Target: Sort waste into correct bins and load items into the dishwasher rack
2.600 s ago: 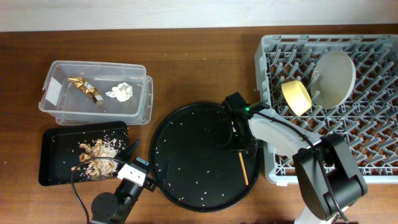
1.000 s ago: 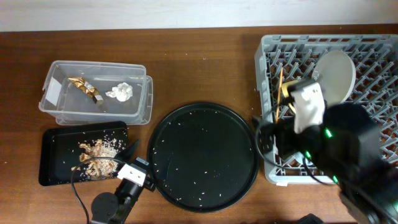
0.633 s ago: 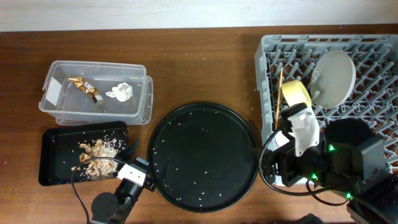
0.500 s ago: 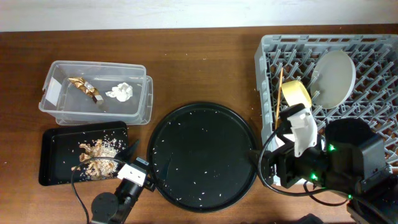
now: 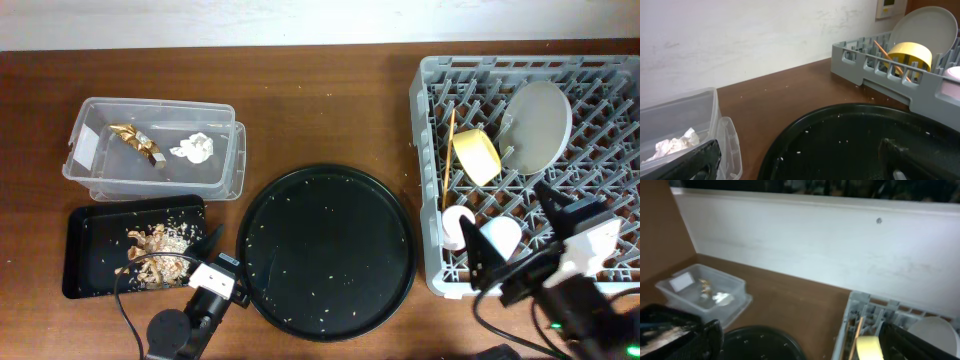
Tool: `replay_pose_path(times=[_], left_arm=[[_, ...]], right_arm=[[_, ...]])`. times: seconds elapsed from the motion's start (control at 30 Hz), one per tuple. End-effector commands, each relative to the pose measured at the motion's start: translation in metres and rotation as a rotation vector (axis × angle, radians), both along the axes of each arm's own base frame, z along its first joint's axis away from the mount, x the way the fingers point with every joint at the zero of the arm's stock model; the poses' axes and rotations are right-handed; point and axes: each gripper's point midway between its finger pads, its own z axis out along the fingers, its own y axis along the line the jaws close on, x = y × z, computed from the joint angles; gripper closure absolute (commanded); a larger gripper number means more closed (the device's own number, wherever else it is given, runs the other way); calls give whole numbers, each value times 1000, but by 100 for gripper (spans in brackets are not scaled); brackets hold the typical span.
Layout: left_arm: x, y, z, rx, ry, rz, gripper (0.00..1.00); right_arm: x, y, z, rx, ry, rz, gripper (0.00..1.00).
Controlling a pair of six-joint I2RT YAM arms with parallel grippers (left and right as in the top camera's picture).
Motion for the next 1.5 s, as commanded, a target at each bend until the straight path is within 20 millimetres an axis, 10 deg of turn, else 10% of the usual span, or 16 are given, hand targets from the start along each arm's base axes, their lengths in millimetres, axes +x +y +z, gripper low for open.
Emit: replay_pose_path(times=[0.0, 0.27, 0.47, 1.47], left_arm=[[-1, -2, -2, 15, -3, -10, 1], [-1, -2, -2, 15, -3, -10, 1], [-1, -2, -2, 15, -3, -10, 1], [-1, -2, -2, 15, -3, -10, 1]], right_arm=[[6, 2, -73, -34, 30, 27, 2], [11, 16, -203, -2, 40, 119, 2], [27, 23, -242, 8, -28, 146, 2], [34, 23, -239, 14, -109, 143, 2]])
